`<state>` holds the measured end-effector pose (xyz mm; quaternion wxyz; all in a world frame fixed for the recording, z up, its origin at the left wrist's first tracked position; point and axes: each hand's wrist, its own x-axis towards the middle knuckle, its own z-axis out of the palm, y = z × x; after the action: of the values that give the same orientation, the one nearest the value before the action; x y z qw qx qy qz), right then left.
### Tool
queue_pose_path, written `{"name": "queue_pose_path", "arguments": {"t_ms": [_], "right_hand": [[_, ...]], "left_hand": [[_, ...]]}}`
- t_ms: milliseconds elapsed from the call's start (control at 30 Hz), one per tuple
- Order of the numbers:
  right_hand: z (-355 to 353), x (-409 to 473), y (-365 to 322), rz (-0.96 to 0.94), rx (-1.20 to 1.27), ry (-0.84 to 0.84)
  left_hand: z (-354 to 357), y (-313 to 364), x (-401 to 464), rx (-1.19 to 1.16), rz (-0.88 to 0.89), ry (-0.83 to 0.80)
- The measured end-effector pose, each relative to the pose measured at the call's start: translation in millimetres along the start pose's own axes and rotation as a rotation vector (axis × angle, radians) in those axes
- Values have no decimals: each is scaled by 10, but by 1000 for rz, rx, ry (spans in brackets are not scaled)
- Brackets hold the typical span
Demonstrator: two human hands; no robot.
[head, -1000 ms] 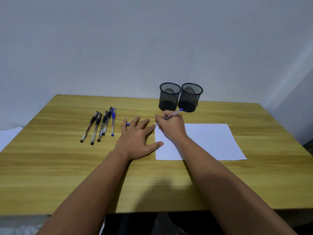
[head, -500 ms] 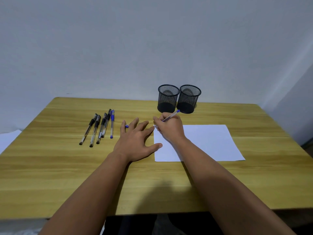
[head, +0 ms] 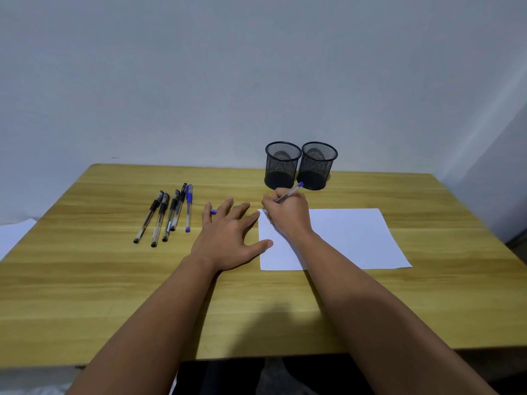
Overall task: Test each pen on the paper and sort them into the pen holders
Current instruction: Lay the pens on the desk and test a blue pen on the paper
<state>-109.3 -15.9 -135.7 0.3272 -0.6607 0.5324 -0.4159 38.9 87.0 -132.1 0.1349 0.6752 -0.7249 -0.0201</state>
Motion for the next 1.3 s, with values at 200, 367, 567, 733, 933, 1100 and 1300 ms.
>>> {"name": "queue_pose_path", "arguments": {"t_ms": [200, 367, 567, 733, 933, 1100, 1300], "right_hand": [[-14, -7, -13, -23, -39, 7], [-26, -25, -19, -25, -29, 10], [-26, -26, -30, -12, -14, -2], [-30, -34, -45, -21, -5, 14], [-44, -44, -64, -26, 10, 25], [-47, -50, -72, -14, 7, 16], [-61, -59, -102, -26, -22, 36]], "left_hand": [[2, 4, -2, -9, -1, 3], [7, 5, -6, -9, -3, 4], [16, -3, -6, -7, -2, 4], [12, -8, -2, -20, -3, 8], [13, -11, -12, -17, -2, 3], [15, -16, -5, -22, 0, 4], [28, -21, -5, -22, 0, 16]]}}
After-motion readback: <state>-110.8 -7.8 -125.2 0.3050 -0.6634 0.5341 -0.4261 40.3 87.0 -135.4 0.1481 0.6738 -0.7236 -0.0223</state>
